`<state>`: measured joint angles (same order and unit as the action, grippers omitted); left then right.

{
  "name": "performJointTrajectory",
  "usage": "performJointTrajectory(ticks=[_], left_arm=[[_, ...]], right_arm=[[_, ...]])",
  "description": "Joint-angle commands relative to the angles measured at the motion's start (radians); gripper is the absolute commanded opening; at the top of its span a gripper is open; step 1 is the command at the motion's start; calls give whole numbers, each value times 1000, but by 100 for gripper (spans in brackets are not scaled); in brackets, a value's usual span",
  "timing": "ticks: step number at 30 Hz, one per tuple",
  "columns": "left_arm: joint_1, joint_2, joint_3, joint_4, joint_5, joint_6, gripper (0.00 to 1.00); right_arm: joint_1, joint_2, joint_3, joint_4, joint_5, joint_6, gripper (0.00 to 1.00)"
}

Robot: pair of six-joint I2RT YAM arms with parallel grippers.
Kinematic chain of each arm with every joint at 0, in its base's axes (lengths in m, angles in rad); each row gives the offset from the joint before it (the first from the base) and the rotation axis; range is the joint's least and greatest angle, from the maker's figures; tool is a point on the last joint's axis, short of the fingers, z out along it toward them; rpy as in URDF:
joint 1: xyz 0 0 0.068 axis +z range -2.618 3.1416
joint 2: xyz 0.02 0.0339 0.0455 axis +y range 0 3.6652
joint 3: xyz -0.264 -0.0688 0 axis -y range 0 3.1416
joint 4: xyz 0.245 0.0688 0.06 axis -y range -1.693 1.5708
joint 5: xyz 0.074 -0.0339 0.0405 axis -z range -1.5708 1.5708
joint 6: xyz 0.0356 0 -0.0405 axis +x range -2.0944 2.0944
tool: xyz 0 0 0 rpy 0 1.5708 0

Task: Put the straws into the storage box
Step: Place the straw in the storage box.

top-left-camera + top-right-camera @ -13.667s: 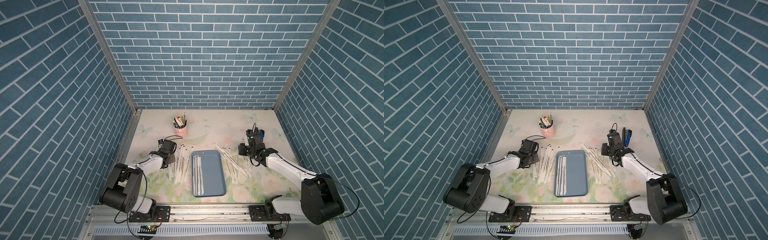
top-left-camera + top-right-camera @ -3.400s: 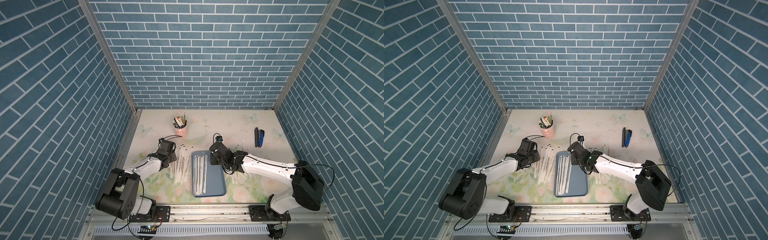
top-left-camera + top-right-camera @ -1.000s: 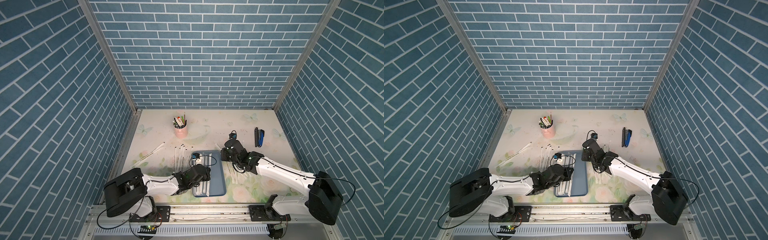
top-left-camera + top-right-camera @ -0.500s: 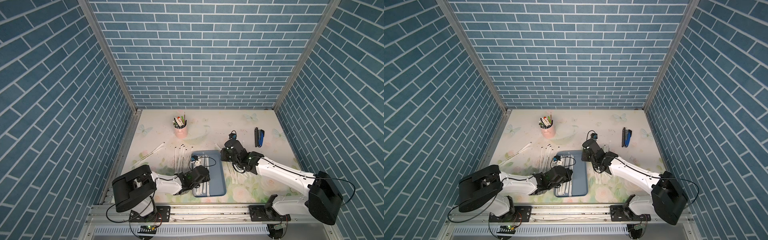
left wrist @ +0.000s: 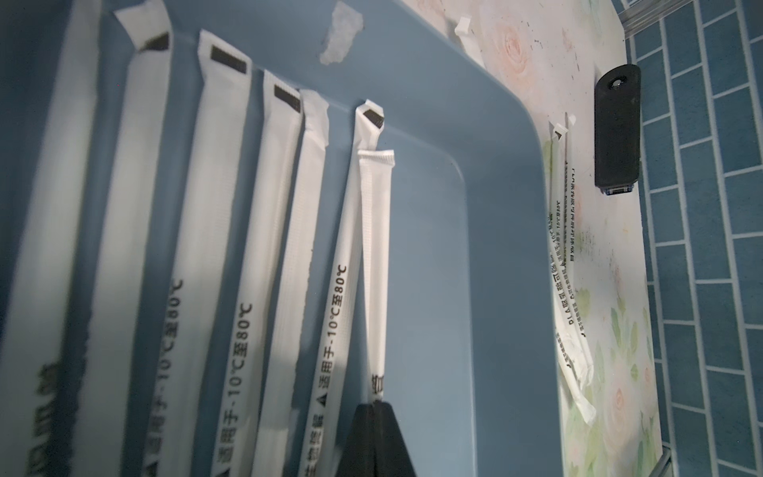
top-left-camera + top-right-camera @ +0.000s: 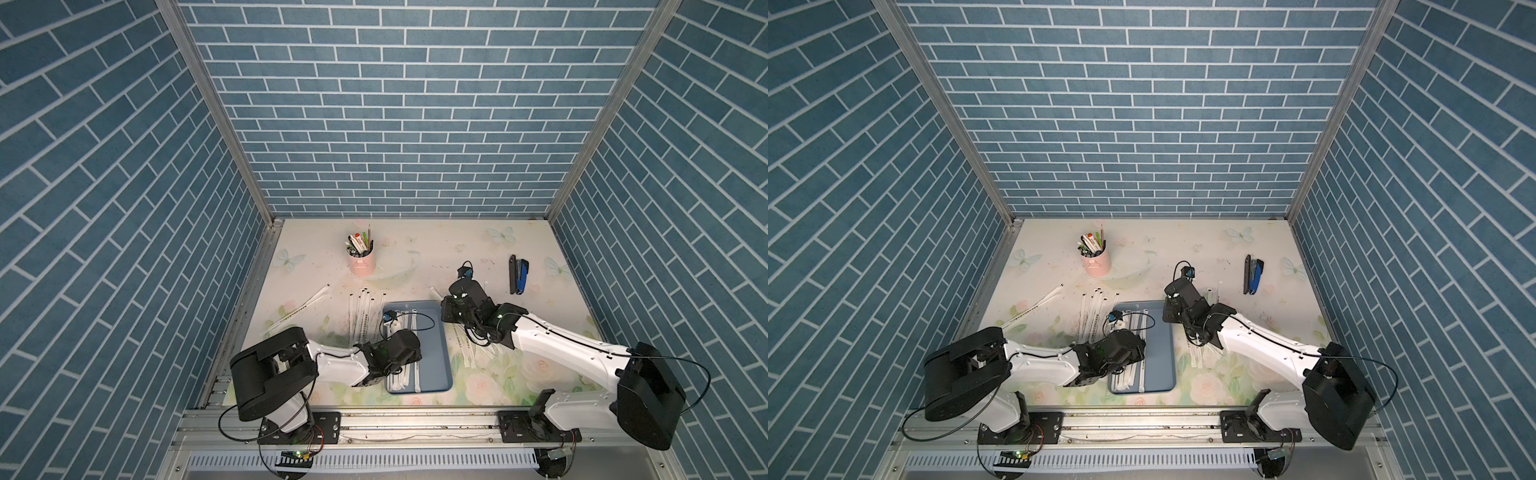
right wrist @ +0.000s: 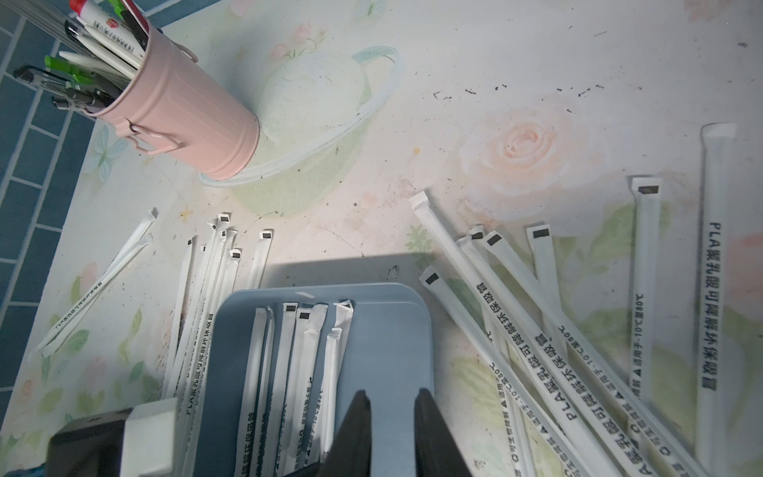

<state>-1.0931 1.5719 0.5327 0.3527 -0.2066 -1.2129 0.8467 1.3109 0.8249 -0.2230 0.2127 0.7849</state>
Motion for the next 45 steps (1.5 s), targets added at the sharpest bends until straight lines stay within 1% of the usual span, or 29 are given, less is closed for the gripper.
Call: performJointTrajectory(ticks=[1, 13, 20, 25, 27, 31, 37, 41, 43, 45], left_arm=[[4, 4, 16, -42, -17, 0, 0], [3, -16, 24, -98, -41, -5, 0], [3, -25, 31, -104, -46, 11, 7], [1, -56, 48, -144, -73, 20, 9], [1, -70, 54, -159, -82, 50, 11], [1, -86, 63, -177, -93, 60, 14], [1, -79, 61, -180, -98, 59, 14], [1, -94, 79, -211, -110, 92, 15], [1, -120, 95, -253, -137, 131, 16], [0, -159, 112, -294, -162, 190, 19]], right_arm=[[0, 11, -10, 11, -1, -15, 21], [-1, 16, -14, 17, -4, -13, 21], [0, 23, -18, 20, -9, -15, 21], [0, 28, -21, 21, -12, -18, 21], [-1, 30, -24, 20, -13, -17, 21], [0, 36, -21, 20, -23, -23, 21], [0, 36, -15, 14, -25, -33, 21], [-1, 38, -14, 10, -33, -36, 21], [0, 37, -16, -1, -36, -40, 21], [0, 33, -12, -23, -31, -62, 21]])
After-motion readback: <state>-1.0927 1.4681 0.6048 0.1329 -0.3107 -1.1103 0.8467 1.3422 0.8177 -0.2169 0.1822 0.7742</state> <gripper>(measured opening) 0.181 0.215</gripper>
